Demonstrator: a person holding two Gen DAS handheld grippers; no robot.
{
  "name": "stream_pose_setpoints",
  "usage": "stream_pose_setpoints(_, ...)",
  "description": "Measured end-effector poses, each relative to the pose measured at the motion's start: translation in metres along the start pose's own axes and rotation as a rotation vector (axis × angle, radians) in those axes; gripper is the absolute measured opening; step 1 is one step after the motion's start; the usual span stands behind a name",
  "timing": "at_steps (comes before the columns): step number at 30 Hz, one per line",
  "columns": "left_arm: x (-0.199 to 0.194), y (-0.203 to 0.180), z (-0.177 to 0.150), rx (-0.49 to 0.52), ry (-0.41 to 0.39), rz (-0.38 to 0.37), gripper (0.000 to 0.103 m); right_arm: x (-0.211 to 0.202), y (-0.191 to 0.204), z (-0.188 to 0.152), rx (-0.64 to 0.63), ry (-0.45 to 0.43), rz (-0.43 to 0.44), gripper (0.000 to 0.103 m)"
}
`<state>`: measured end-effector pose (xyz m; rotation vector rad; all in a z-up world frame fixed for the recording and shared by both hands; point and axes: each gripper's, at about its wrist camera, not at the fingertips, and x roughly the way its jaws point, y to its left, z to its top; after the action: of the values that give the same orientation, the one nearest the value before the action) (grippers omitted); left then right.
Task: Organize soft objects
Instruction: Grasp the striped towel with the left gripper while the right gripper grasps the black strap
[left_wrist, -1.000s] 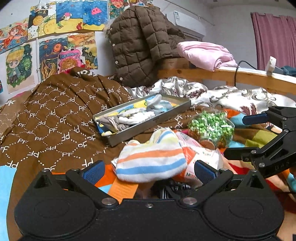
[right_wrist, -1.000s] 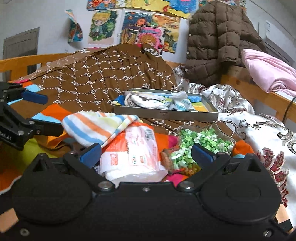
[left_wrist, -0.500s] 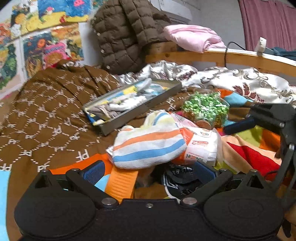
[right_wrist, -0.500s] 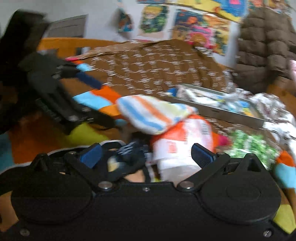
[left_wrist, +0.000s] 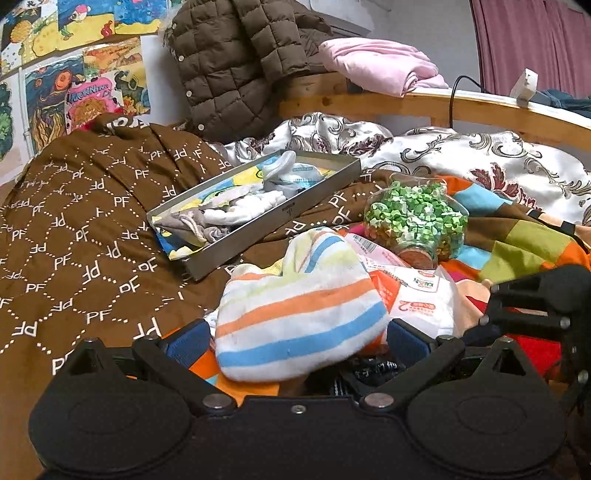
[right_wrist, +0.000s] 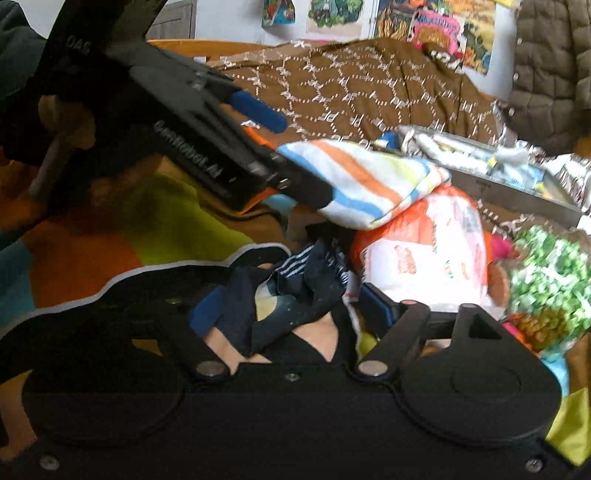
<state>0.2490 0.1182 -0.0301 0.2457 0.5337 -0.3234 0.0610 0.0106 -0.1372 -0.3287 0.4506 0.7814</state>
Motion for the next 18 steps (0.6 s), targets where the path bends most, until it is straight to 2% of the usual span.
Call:
stream_pose_setpoints(6, 0.015, -0.001, 0.007, 0.007, 0.032, -0.018, 0.093, 0.016, -0.007, -0.001, 0.051, 0.021, 0.042, 0.064)
stream_pose_setpoints(8, 0.018, -0.002, 0.008, 0.015, 0.03, -0.013, 0.087, 0.019, -0.01, -0.001, 0.07, 0.025, 0.052, 0.062)
stream_pose_setpoints(11, 0.02, -0.003, 0.01, 0.019, 0.033, -0.01, 0.075, 0.024, -0.016, -0.001, 0.101, 0.032, 0.07, 0.059)
stream_pose_setpoints(13, 0.022, -0.003, 0.01, 0.02, 0.037, -0.004, 0.059, 0.024, -0.018, -0.001, 0.119, 0.035, 0.084, 0.056)
stream_pose_setpoints(18, 0.022, -0.001, 0.012, 0.011, 0.059, -0.006, 0.034, 0.027, -0.022, -0.004, 0.137, 0.037, 0.11, 0.047)
